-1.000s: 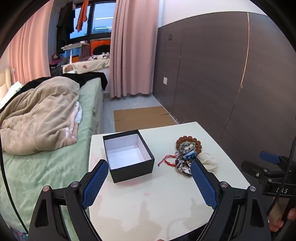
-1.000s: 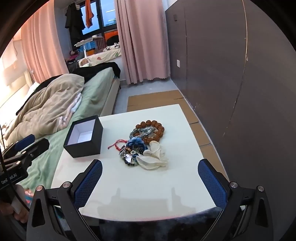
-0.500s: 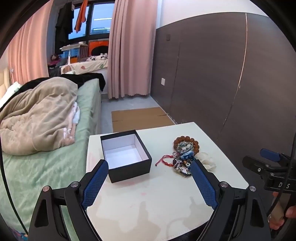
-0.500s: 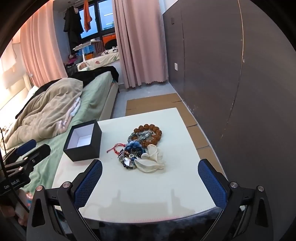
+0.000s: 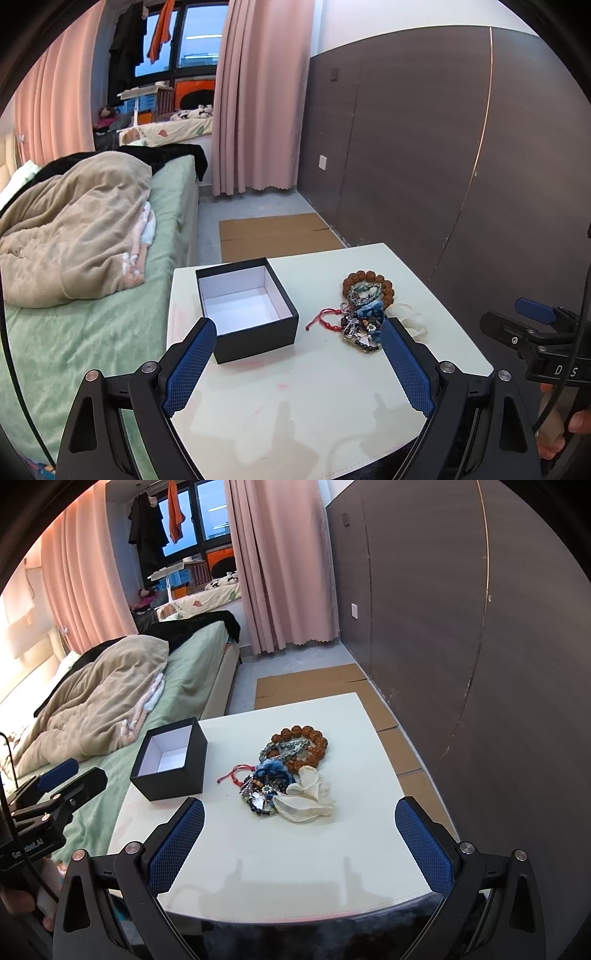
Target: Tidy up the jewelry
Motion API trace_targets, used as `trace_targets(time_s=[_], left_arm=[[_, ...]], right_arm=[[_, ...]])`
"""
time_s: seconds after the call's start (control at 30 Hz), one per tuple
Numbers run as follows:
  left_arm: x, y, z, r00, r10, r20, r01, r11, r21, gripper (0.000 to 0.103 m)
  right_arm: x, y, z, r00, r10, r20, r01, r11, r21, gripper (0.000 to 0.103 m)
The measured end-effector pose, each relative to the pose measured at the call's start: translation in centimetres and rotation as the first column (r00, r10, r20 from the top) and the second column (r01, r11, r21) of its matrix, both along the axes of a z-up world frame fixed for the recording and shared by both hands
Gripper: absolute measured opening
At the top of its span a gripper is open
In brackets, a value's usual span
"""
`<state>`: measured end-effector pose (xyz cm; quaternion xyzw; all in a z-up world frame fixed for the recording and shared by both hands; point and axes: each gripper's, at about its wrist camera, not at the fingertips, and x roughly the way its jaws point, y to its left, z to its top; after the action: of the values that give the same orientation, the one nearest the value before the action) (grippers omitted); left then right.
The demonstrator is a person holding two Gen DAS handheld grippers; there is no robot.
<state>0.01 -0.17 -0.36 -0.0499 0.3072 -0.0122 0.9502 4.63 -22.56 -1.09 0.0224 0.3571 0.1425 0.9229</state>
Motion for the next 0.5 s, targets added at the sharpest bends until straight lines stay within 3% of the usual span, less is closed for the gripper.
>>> trace_targets(time_s=[0.5], left_arm=[[0.02, 0.06, -0.06, 1.000, -0.004, 0.002, 0.004, 1.000, -0.002, 0.091]], right_arm=[[0.62, -0.52, -0.44, 1.000, -0.012, -0.026, 0.013, 1.000, 0.023, 0.103]])
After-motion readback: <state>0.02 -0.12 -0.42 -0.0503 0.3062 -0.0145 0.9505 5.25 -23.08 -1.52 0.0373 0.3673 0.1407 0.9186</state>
